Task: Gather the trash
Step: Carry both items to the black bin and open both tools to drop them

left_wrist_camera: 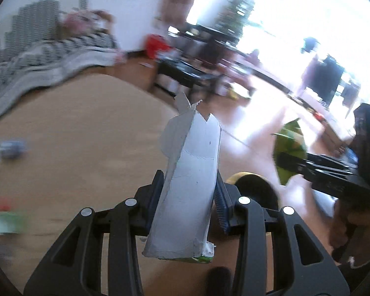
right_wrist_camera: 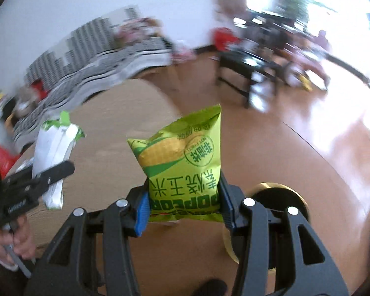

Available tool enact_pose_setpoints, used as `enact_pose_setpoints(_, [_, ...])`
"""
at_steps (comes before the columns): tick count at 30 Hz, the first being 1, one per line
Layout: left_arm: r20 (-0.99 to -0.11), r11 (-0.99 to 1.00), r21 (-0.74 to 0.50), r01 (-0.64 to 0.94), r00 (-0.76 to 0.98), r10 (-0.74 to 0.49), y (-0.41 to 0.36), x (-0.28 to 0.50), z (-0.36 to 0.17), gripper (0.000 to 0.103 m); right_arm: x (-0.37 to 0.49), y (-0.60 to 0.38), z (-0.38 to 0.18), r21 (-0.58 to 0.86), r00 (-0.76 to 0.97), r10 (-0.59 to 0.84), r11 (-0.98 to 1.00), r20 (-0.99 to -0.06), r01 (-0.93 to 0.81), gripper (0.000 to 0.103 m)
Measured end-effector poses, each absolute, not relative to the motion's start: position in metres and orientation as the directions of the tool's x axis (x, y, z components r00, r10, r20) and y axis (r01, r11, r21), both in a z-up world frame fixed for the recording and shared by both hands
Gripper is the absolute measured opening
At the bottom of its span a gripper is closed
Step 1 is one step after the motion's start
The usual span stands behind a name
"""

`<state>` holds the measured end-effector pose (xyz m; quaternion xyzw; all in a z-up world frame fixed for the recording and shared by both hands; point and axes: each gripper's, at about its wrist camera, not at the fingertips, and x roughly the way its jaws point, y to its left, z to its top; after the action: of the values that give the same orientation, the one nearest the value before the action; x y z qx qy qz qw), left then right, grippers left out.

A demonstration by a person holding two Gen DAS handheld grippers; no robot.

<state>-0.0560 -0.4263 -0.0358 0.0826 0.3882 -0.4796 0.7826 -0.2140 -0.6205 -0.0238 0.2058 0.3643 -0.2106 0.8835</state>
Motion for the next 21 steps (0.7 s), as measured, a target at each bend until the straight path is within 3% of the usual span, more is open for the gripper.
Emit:
enact_pose_setpoints(11, [-0.791, 0.374, -0.31, 0.874, -0.019, -0.611, -0.593, -0.15, -0.173, 0.039, -0.331, -0.757, -0.134, 0.238, 0.456, -0.234, 0.605, -0.858, 0.759, 0.048])
enact_pose_setpoints(16, [-0.824, 0.383, -0.327, 0.864, -0.062, -0.563, -0.616, -0.15, -0.222, 0.039, -0.321, -0.785, -0.175, 0.276, 0.424, -0.147, 0.566, -0.894, 0.777, 0.048])
enact_pose_setpoints(21, [-0.834, 0.398, -0.33, 0.856, -0.067, -0.547, -0.621, -0.148, -0.235, 0.039, -0.317, -0.792, -0.199, 0.262, 0.377, -0.11, 0.544, -0.919, 0.797, 0.048])
